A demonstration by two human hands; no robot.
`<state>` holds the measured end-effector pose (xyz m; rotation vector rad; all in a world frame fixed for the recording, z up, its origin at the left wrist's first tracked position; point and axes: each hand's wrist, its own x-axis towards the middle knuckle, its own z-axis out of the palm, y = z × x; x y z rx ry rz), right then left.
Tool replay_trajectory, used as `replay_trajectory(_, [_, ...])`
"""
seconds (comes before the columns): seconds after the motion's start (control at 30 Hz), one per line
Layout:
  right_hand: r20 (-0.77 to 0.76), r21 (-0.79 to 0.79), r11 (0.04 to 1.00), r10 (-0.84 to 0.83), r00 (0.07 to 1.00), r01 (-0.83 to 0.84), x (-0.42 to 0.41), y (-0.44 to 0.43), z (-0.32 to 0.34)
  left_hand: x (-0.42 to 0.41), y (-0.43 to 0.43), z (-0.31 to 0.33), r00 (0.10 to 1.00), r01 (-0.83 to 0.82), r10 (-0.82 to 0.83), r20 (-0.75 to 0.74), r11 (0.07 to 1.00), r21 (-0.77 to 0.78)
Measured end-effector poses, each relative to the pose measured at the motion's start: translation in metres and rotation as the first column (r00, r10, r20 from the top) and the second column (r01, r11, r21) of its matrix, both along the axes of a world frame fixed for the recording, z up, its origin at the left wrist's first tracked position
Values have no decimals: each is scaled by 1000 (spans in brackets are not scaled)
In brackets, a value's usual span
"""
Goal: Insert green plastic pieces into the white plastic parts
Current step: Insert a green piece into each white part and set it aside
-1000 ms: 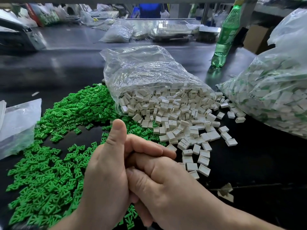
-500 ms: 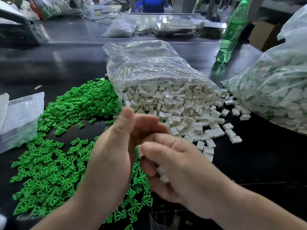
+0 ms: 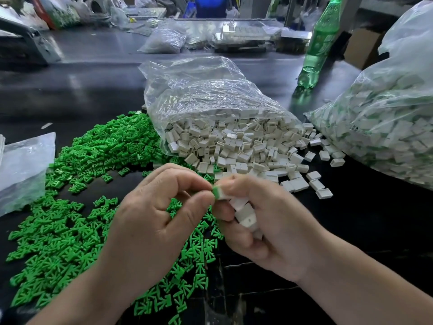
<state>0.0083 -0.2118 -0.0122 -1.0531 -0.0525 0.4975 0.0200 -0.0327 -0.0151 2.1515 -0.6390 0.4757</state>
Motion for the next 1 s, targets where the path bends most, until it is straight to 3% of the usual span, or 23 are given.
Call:
replay_trajectory(0.1, [47,365,931,-14,999,-4,8,-16,6,0,0,-4,999,7,-5,-53,999,38])
replay_trajectory(0.17, [63,461,887,-66,996,30,13,-26,12,1,-1,-8,994,64,-48,-100,983,173])
replay_trajectory(0.23, [39,452,887,-125,991,94,16,-31,13,1,-6,-12,984,163,-129,-120,929,334])
replay_trajectory(0.33, [-18,360,913,-197,980,190,18,-34,9,1,-18,-18,965,255,-238,-108,770,585])
replay_trajectory(0.43, [-57,267,938,-213,975,220,21,-33,4,4,-20,-23,965,234,-251,-77,685,691])
replay_trajectory(0.77, [-38,101,970,-218,975,221,21,-31,-2,16,-7,-23,985,142,-171,3,825,547])
replay_trajectory(1.0, [61,-189,946,-258,964,265,18,-26,-8,21,-1,-17,997,-54,69,-41,952,300])
